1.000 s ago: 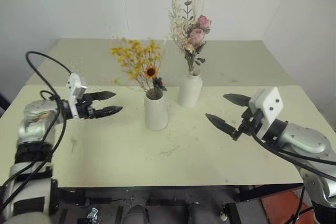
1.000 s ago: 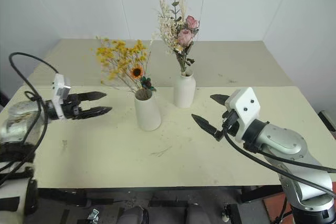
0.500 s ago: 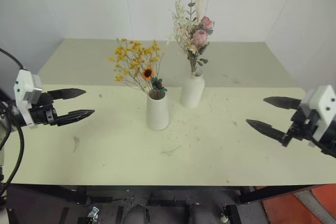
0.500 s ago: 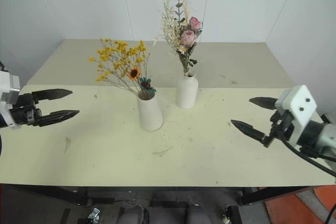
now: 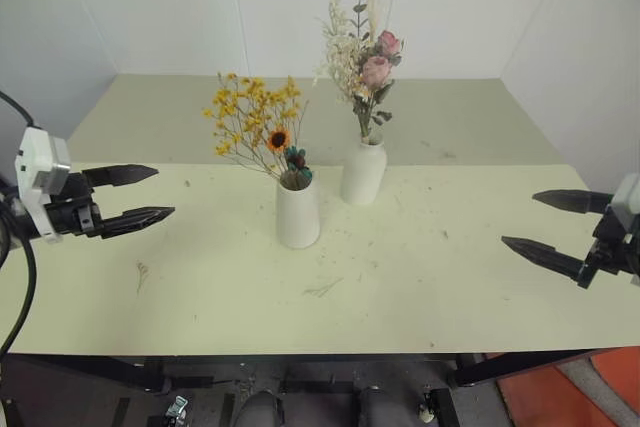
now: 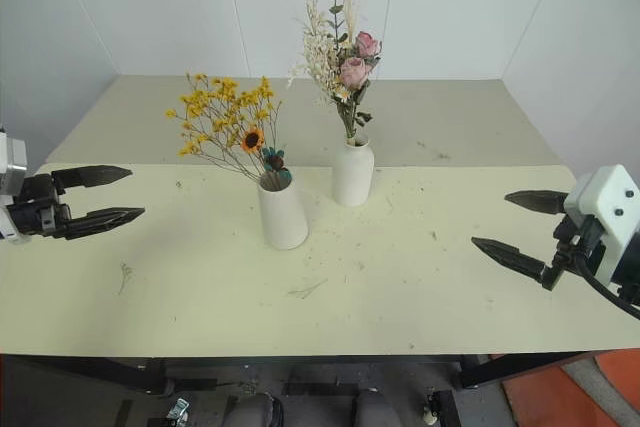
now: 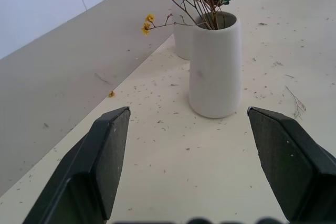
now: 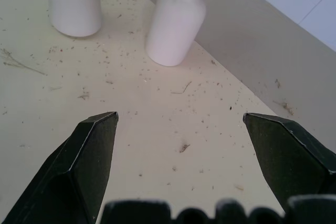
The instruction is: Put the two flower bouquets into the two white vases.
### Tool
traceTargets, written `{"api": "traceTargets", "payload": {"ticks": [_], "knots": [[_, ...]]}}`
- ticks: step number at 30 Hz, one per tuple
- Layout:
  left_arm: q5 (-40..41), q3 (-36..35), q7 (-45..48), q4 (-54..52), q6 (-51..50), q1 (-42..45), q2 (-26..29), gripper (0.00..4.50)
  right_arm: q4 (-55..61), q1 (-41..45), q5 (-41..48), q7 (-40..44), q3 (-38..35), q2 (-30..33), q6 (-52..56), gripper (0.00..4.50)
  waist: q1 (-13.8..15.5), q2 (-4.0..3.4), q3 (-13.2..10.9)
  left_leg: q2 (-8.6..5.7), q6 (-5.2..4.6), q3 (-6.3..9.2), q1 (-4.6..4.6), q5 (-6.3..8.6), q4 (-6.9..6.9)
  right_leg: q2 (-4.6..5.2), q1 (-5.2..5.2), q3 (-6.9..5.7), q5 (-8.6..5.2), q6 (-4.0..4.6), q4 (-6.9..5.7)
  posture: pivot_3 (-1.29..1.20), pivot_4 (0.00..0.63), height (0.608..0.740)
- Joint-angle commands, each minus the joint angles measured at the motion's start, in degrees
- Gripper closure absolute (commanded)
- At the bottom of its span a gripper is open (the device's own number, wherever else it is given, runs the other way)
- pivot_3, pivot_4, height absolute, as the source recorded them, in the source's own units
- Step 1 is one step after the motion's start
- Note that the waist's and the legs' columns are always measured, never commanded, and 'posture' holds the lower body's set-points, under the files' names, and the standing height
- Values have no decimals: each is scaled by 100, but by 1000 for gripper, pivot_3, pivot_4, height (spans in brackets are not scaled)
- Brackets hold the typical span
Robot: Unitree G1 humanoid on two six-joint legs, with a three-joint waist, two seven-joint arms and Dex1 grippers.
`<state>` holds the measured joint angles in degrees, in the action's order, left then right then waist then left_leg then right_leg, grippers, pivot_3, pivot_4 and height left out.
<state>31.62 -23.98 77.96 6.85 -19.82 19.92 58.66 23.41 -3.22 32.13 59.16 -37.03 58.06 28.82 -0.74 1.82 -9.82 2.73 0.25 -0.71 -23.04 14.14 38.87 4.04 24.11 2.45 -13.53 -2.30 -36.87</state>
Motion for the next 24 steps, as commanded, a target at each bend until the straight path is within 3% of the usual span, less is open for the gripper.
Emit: {"api": "traceTargets", "payload": {"ticks": [1, 24], "knots": [[90, -126, 59, 41, 122, 157, 145, 624, 117, -19, -18, -7, -293, 43, -112, 0, 0, 0, 0, 0, 0, 0, 0, 0, 0, 0, 0, 0, 0, 0, 0, 0, 150, 740], [-113, 538, 386, 768, 456, 1014, -31, 624, 653, -585, 0, -153, -664, -137, 47, 0, 4, 1, 0, 0, 0, 0, 0, 0, 0, -1, -1, 0, 0, 0, -2, 0, 150, 740]]}}
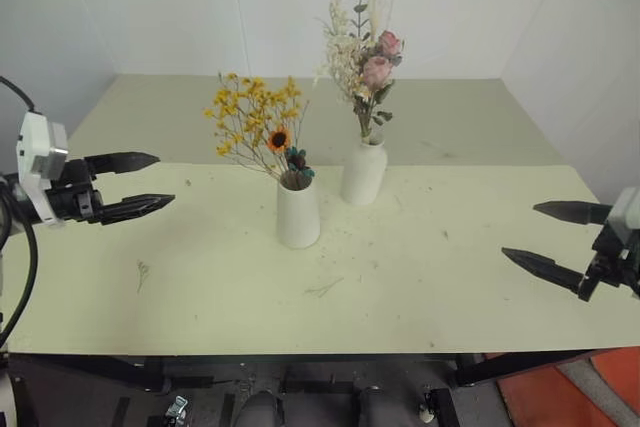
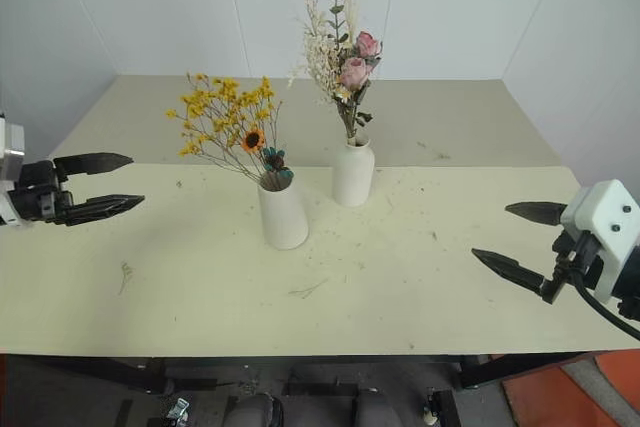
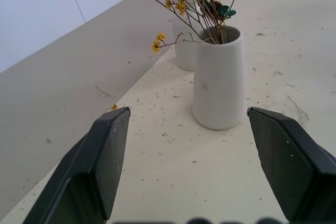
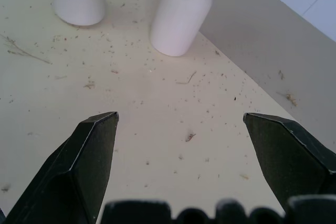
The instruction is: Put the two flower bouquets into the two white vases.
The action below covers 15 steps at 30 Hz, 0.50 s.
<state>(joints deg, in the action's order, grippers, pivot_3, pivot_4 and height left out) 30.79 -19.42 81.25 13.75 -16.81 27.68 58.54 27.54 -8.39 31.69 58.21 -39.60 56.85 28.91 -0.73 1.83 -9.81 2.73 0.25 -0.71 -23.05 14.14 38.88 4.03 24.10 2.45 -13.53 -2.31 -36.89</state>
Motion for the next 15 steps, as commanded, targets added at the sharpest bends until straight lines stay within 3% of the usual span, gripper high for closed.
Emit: {"api": "traceTargets", "payload": {"ticks": [1, 15], "knots": [[-34, 144, 95, 134, 174, 314, -43, 624, 283, -114, 44, -70, -464, -34, 55, 0, 13, 0, 0, 0, 0, 0, 0, 0, 0, 0, 0, 0, 0, 0, 0, 0, 150, 740], [-258, 586, 334, 715, 524, 948, -187, 624, 687, -499, 34, -294, -666, -234, 144, 0, -20, 2, 1, 0, 0, 1, 0, 0, 2, -3, 0, 3, 0, 0, -2, 0, 150, 740]]}}
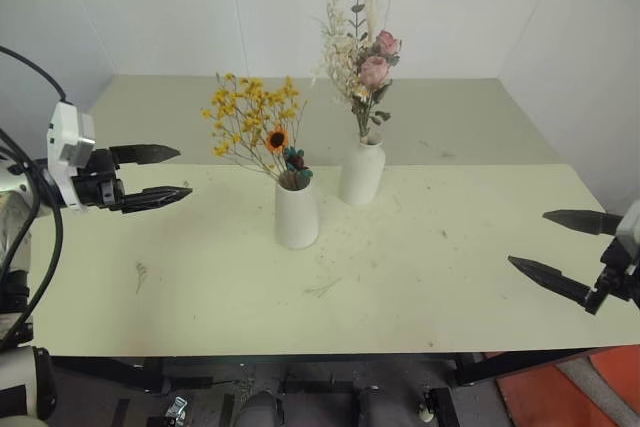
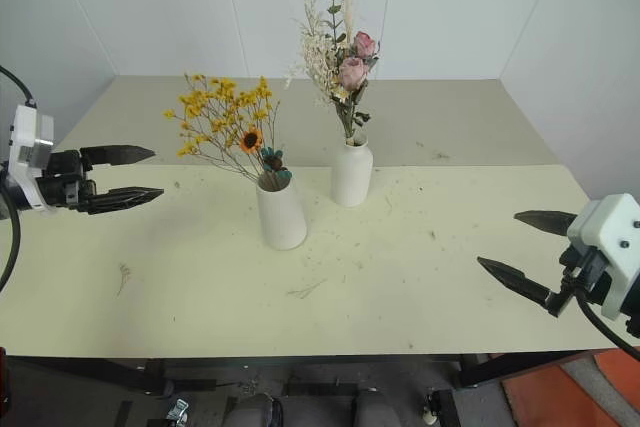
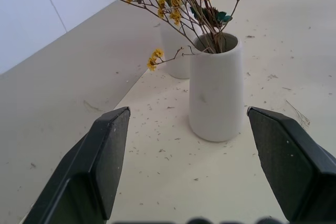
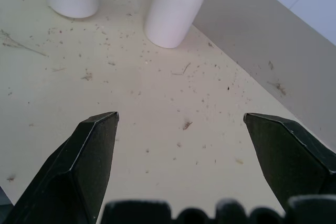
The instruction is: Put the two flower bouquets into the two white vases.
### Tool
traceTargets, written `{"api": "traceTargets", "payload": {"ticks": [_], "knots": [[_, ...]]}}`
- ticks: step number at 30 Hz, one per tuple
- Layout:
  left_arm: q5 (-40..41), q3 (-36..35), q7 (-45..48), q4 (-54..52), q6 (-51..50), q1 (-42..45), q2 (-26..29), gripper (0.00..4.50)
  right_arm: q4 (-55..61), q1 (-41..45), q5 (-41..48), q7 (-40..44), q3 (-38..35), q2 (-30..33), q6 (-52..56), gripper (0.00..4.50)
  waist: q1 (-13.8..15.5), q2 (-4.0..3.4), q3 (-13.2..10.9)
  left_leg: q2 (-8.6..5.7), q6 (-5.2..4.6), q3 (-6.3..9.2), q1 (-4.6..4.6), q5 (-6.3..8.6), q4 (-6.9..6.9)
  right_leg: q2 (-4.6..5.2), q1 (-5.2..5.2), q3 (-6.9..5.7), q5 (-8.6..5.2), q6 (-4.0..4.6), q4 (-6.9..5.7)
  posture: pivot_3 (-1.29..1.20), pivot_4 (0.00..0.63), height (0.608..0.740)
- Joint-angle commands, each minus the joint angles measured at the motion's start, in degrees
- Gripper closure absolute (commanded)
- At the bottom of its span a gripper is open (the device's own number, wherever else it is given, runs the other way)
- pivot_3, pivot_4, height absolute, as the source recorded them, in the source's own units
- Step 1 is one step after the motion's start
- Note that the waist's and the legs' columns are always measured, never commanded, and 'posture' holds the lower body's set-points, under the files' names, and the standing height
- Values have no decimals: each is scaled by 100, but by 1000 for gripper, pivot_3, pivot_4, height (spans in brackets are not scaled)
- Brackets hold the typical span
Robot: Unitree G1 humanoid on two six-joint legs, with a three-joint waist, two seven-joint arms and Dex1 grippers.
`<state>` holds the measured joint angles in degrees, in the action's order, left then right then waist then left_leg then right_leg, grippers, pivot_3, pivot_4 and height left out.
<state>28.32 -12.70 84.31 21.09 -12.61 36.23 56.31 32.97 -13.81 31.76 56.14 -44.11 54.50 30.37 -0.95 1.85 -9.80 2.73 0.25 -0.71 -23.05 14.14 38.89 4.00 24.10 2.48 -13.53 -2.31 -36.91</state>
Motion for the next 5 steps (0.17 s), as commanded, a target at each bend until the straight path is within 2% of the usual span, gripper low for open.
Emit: {"api": "traceTargets", "payload": {"ticks": [1, 5], "knots": [[-9, -90, 12, -23, 104, 88, 38, 624, 143, 49, 26, -97, -205, 7, -1, 0, 5, 0, 0, 0, 0, 0, 0, 0, 1, 0, 0, 0, 0, 0, -1, 0, 150, 740], [38, -184, -13, -100, 89, -9, 89, 624, 47, 103, 27, -72, -166, 52, -20, 0, 17, 0, 0, 0, 0, 0, 0, 0, 1, 1, -2, -1, 0, 0, -1, 0, 150, 740]]}}
